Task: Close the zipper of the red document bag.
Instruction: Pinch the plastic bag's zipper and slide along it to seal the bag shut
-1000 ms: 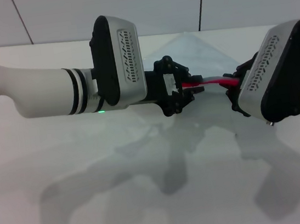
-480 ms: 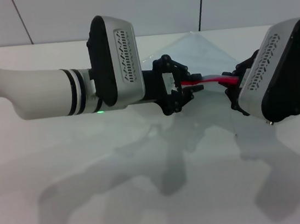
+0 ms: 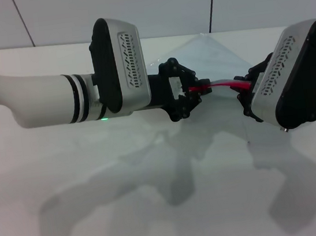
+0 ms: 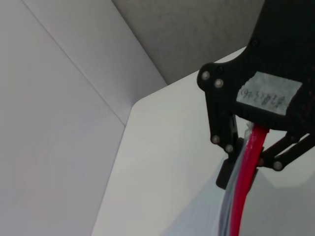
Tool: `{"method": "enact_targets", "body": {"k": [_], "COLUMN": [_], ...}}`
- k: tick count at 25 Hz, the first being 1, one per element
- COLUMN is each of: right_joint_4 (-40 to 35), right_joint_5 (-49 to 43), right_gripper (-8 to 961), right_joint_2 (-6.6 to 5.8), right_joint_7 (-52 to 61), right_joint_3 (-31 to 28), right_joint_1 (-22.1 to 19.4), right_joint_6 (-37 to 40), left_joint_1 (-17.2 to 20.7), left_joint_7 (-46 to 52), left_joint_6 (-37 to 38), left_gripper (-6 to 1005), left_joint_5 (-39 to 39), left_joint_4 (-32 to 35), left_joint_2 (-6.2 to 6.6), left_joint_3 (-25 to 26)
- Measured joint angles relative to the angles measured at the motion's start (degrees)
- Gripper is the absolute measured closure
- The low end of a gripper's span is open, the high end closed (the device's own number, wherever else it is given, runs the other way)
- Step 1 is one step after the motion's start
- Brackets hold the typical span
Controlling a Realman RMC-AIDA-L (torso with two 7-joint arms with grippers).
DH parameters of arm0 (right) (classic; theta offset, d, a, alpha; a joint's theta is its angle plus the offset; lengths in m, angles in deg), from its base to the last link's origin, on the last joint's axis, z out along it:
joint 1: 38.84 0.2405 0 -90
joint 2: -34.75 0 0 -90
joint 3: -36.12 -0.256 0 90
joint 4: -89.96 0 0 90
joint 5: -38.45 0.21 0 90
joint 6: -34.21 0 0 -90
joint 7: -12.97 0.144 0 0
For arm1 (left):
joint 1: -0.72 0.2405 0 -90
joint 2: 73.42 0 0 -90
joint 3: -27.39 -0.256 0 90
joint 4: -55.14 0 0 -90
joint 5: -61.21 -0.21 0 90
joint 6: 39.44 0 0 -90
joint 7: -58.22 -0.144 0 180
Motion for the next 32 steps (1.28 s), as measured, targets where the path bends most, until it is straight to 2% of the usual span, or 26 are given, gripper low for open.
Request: {"method": "enact_targets", "body": {"k": [11, 26, 32], "right_joint_4": [-1.09, -7.06, -9.73], "right_joint_5": [-0.01, 0.17, 1.46], "right_gripper": [879, 875, 873], "right_joint_2": [0.0, -0.01, 0.0], "right_joint_7": [0.0, -1.32, -3.41], "right_joint_3": [-0.01, 0.36, 0.52], "right_joint_1": [-0.51, -4.01, -5.85], "right_joint_6": [0.0, 0.02, 0.02], "left_joint_1": [0.25, 0.08, 0.13], "left_joint_7": [-0.01, -0.56, -4.41], "left_joint_6": [3.23, 6.16, 7.25], "left_gripper": [918, 920, 907], "left_joint_5": [1.43, 2.23, 5.61], "left_joint_4": [-0.29, -2.5, -5.08], "left_joint_2": [-0.1, 0.22, 0.33], "left_joint_3": [-1.08, -0.31, 1.11]}}
